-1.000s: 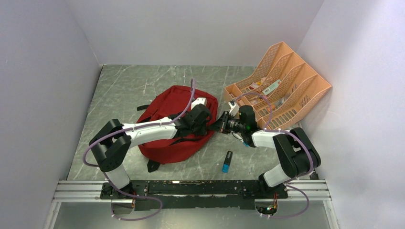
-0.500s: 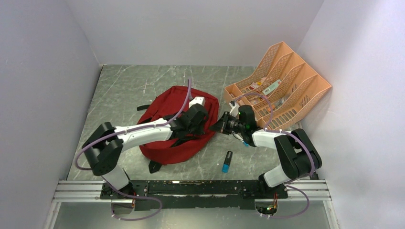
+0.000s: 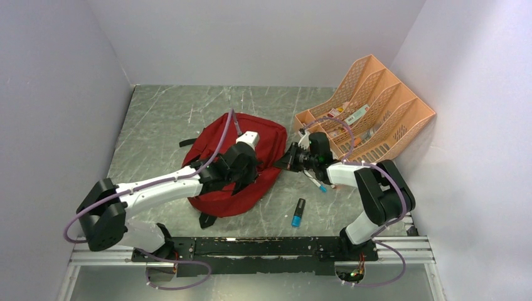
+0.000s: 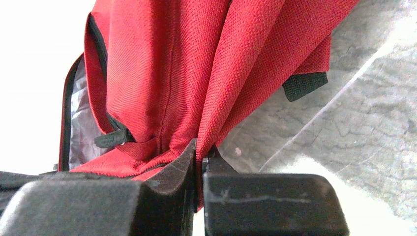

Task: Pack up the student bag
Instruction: Zip the student bag at the center of the board.

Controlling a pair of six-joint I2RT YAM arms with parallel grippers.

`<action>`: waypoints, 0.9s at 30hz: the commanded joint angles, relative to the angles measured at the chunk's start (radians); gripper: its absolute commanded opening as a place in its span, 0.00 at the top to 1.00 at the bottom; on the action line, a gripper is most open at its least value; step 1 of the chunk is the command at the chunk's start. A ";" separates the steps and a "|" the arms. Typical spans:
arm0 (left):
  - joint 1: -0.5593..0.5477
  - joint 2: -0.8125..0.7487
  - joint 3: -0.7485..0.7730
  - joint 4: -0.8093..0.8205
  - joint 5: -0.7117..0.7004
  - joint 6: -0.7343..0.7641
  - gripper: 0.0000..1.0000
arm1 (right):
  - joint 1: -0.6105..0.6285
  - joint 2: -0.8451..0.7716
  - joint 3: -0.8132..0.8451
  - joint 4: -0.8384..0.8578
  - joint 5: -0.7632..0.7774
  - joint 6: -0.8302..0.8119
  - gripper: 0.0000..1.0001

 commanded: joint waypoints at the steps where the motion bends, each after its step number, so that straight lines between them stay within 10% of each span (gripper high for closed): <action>1: -0.001 -0.090 -0.023 0.001 0.080 0.073 0.95 | -0.009 0.032 0.065 -0.002 0.081 -0.041 1.00; 19: -0.001 -0.349 -0.127 -0.235 0.089 0.064 0.95 | -0.059 0.202 0.287 -0.131 0.163 -0.087 1.00; 27: -0.001 -0.424 -0.198 -0.238 0.077 0.014 0.95 | -0.068 0.184 0.305 -0.164 0.142 -0.084 0.85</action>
